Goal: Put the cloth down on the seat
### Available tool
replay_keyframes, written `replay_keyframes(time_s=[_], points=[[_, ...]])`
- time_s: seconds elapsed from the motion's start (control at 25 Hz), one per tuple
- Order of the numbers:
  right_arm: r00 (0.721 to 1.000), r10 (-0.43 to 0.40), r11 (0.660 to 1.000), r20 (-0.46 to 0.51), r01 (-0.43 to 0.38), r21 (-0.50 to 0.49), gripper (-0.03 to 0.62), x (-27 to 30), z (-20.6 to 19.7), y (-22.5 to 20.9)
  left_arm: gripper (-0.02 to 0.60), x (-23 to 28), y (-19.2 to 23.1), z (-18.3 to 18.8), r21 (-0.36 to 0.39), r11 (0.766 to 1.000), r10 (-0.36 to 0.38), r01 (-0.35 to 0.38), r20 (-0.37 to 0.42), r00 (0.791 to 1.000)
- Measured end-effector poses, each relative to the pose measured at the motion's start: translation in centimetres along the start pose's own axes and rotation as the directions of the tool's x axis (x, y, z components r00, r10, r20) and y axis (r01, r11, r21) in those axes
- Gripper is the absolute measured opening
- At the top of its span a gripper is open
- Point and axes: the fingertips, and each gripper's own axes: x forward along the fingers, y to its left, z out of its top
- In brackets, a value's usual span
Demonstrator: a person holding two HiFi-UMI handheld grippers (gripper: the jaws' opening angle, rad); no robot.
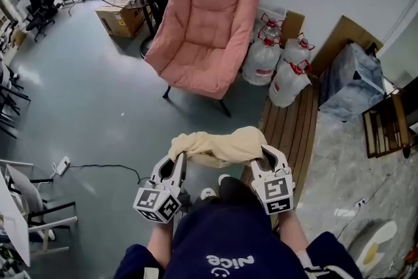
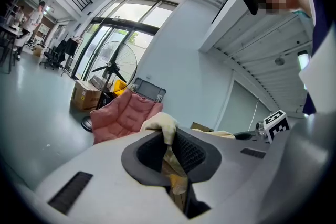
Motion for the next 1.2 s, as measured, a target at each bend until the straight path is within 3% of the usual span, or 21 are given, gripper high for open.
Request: replay_keyframes(time_s=[0.28,0.84,1.2], points=[[0.999,0.051,0.999,-0.001,-0.051,0.012,0.117,4.9,1.3,-1.9,0.044,3.6,2.2,0.7,0.022,0.998,0.056,-0.056,-0.026,0.998],[0.990,0.127,0.992,0.057,-0.126,-0.021,0.117,17.3,8.2,-14.4,0.044,19.6,3.7,6.1,0.049,0.988,0.142,-0.143,0.022,0.990],[0.984,0.159,0.986,0.075,-0.155,-0.061,0.117,21.1,9.0,-18.8,0.044,24.9,3.5,5.1,0.029,0.980,0.195,-0.196,0.035,0.980]])
